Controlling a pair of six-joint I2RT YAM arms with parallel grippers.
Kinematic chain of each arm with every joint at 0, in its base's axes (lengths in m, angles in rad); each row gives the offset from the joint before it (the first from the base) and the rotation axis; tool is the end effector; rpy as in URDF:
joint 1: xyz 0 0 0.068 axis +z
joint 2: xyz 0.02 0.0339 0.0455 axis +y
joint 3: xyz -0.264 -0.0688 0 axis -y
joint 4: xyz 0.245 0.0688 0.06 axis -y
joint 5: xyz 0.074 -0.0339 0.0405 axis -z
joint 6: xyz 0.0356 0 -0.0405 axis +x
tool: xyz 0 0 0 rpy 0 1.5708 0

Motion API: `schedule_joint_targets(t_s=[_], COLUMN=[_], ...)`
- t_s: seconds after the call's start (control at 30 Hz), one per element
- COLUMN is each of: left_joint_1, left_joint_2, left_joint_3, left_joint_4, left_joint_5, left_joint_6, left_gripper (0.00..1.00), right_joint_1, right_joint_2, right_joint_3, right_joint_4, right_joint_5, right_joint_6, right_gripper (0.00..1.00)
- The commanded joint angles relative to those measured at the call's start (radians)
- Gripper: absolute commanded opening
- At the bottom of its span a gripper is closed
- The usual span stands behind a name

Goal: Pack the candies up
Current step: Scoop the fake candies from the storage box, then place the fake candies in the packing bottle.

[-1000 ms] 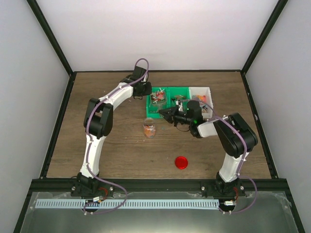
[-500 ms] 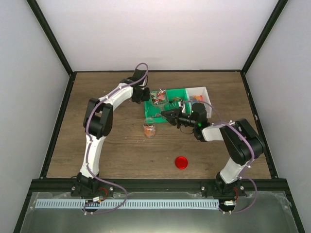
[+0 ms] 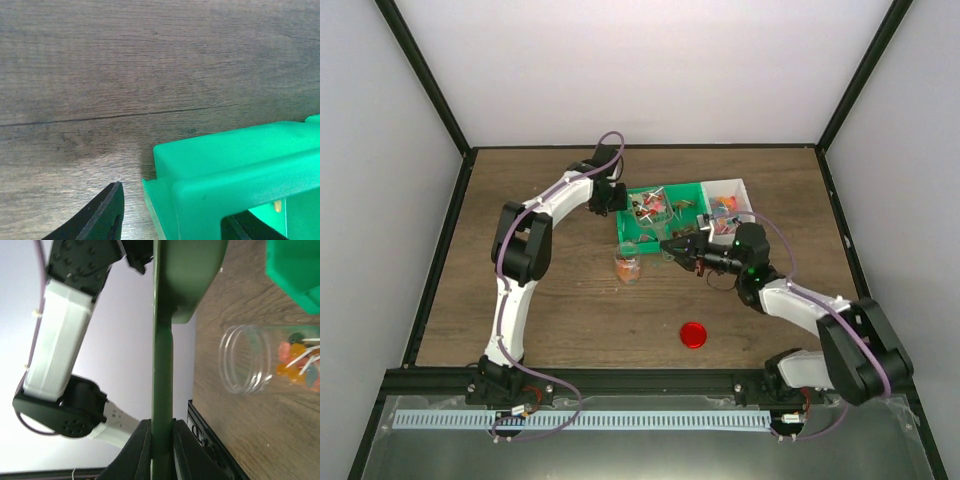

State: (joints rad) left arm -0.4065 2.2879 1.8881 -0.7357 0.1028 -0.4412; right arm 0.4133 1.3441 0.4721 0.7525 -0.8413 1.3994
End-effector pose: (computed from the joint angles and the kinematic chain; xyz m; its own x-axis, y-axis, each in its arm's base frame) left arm 0.4474 -0.1966 0.1732 -0.9380 -0.0587 -0.3416 0.0359 0.9638 -0.2642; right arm 0.2286 0.1292 0.2101 -0.9503 0.3003 -0.0818 -0.0537 0.1006 0.9935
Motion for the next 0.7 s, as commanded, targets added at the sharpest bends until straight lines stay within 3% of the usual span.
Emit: schedule_joint_targets(t_s=[0.0,0.1,0.3,0.67], left_joint_1=[0.006,0.006,0.006,0.006], left_joint_2=[0.005,0.003,-0.010,-0.010], left_joint_3=[-0.015,-0.020,-0.045,-0.044], left_joint_4=[-0.019,-0.019,-0.011,-0.004], left_joint_5=[0.001,0.014,0.009,0.025], left_joint_6=[0.004,0.009,0.012,0.013], left_gripper=[0.49,0.56,0.57,0.57], right_joint_1=[-0.008,-0.008,-0.008,-0.005], right_joint_2=[-0.121,-0.200,-0.309,-0.367], right_joint_3=[-0.003,-0.022,-0.006,0.047], right_joint_4=[-0.174,-0.236,-0.478,-0.721], right_joint_5=[-0.060,-0.099,-0.134,-0.165], right_joint_6=[-0.060,-0.053,-0.142,-0.286], right_gripper=[0.01,0.01,0.01,0.01])
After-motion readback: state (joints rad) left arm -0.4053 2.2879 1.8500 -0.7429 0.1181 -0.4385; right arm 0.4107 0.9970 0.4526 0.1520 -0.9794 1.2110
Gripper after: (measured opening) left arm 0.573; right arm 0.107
